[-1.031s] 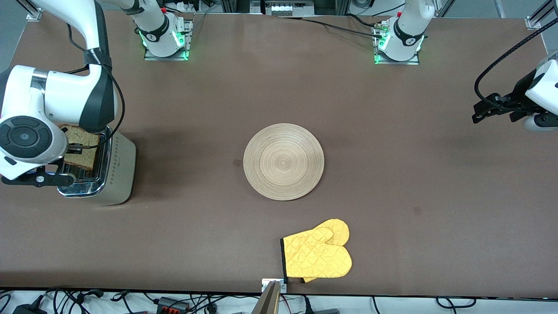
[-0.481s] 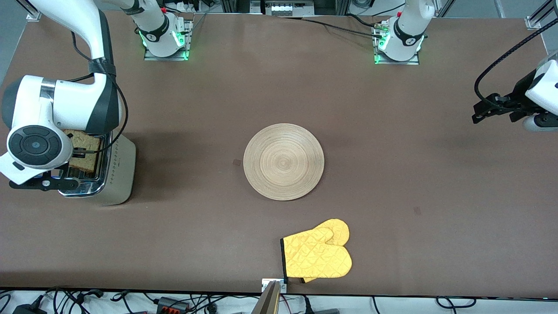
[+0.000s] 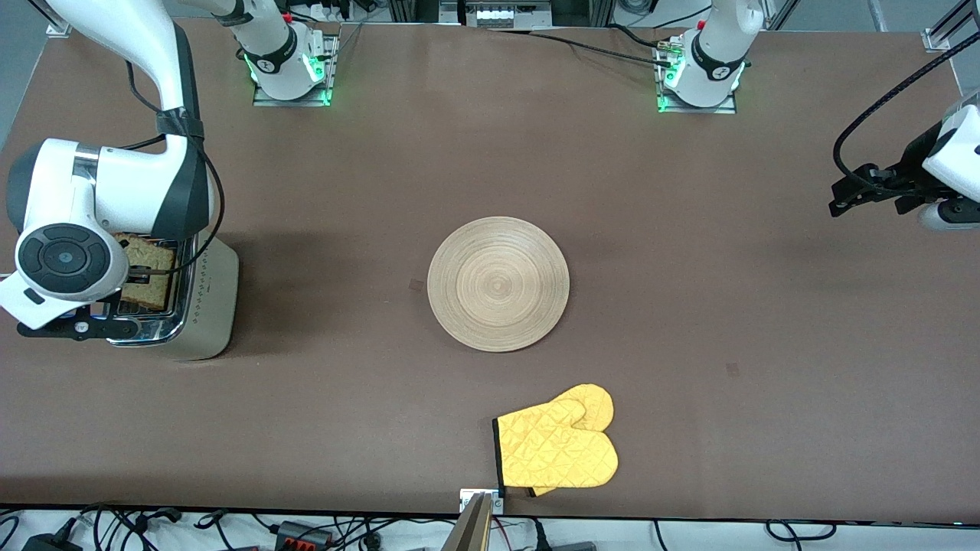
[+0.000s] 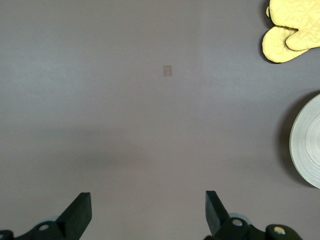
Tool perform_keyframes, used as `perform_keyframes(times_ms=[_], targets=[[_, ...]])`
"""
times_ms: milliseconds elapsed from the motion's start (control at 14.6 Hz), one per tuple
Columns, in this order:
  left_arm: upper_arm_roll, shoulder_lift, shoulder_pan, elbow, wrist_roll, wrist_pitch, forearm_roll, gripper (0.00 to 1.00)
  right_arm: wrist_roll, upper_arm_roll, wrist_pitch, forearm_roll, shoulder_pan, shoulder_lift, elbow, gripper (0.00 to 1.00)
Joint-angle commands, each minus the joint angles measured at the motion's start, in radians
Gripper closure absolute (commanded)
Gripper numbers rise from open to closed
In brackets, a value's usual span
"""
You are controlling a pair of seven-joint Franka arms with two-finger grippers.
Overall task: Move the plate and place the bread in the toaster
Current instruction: 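Lower the bread into the toaster slot with the right gripper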
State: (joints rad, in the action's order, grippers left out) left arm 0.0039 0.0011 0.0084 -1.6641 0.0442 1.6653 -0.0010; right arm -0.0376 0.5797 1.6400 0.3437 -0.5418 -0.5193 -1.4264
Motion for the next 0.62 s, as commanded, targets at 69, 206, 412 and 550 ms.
perform_keyframes(times_ms=[69, 206, 412, 550], targets=[[0.002, 0.017, 0.001, 0.035, -0.021, -0.024, -0.004, 0.0, -0.016, -0.003, 0.021, 0.008, 0.0, 0.005, -0.028, 1.0], [0.002, 0.017, 0.001, 0.035, -0.023, -0.024, -0.005, 0.0, -0.018, -0.004, 0.023, 0.004, -0.001, -0.002, -0.029, 0.99], [0.002, 0.017, 0.001, 0.035, -0.021, -0.024, -0.005, 0.0, -0.019, -0.006, 0.05, -0.005, -0.001, -0.008, -0.061, 0.67], [0.002, 0.017, 0.001, 0.035, -0.023, -0.022, -0.004, 0.0, -0.028, -0.006, 0.049, -0.031, 0.0, -0.008, -0.065, 0.0]])
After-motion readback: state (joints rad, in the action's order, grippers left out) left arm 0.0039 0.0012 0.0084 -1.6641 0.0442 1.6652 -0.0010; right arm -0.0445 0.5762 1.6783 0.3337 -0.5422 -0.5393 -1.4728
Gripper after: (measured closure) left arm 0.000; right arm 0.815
